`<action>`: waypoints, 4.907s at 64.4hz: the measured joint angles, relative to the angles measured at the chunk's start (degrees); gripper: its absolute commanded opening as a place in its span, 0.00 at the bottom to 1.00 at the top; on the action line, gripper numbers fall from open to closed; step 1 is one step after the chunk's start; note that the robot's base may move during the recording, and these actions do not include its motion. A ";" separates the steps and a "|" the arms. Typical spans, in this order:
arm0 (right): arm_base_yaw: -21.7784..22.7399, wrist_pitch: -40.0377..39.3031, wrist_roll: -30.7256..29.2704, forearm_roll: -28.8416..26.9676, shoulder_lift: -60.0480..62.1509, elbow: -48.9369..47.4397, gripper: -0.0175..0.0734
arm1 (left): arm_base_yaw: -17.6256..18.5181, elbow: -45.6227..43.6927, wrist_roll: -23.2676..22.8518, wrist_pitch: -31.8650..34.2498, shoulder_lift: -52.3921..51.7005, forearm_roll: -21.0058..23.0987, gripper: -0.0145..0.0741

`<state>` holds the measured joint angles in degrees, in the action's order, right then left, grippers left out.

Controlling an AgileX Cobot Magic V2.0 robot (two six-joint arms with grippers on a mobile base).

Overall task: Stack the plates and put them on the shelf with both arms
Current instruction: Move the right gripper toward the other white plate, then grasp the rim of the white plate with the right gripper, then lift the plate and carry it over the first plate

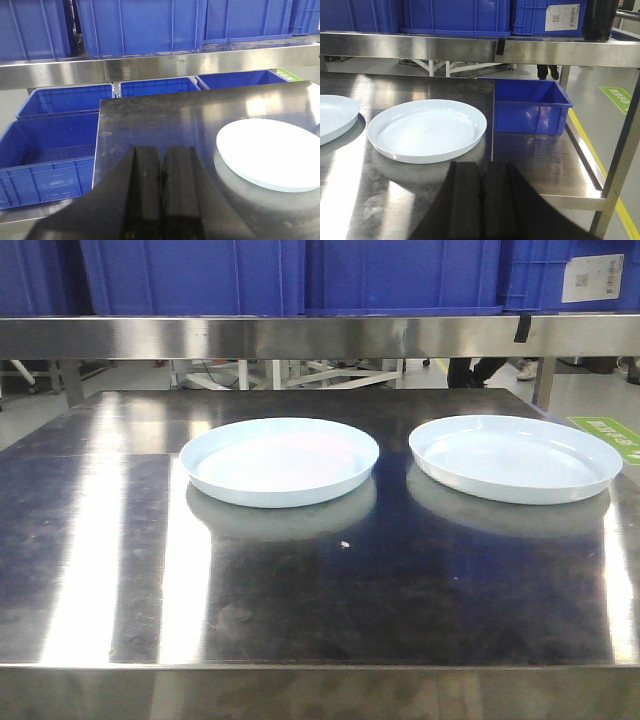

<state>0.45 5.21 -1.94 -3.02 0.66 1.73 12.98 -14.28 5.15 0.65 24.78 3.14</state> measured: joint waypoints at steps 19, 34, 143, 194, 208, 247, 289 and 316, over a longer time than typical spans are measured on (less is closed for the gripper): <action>0.00 0.00 0.00 0.00 0.00 0.00 0.25 | 0.00 0.00 0.00 0.00 0.00 -0.08 0.26; 0.00 0.00 0.00 0.00 0.00 0.00 0.25 | 0.00 0.00 0.00 0.00 0.00 -0.08 0.26; 1.68 39.86 0.80 -9.45 -83.45 -63.83 0.32 | 0.00 0.00 0.00 0.00 0.00 -0.08 0.26; 4.04 51.18 0.55 -5.68 -116.77 -96.26 0.63 | 0.00 0.00 0.00 0.00 0.00 -0.08 0.26; 4.04 52.85 0.55 -5.42 -117.86 -96.26 0.63 | 0.00 0.00 0.00 0.00 0.00 -0.08 0.26; 4.04 54.99 0.55 -5.31 -117.99 -96.26 0.36 | 0.00 0.00 0.00 0.00 0.00 -0.08 0.26; 6.52 52.57 -0.12 -14.20 -107.67 -96.53 0.25 | 0.00 0.00 0.00 0.00 0.00 -0.08 0.26; -9.18 45.11 -0.38 -26.07 -112.09 -96.56 0.25 | 0.00 0.00 0.00 0.00 0.00 -0.08 0.26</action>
<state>-8.73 50.33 -2.33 -29.09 -111.42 -94.83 12.98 -14.28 5.15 0.65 24.78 3.07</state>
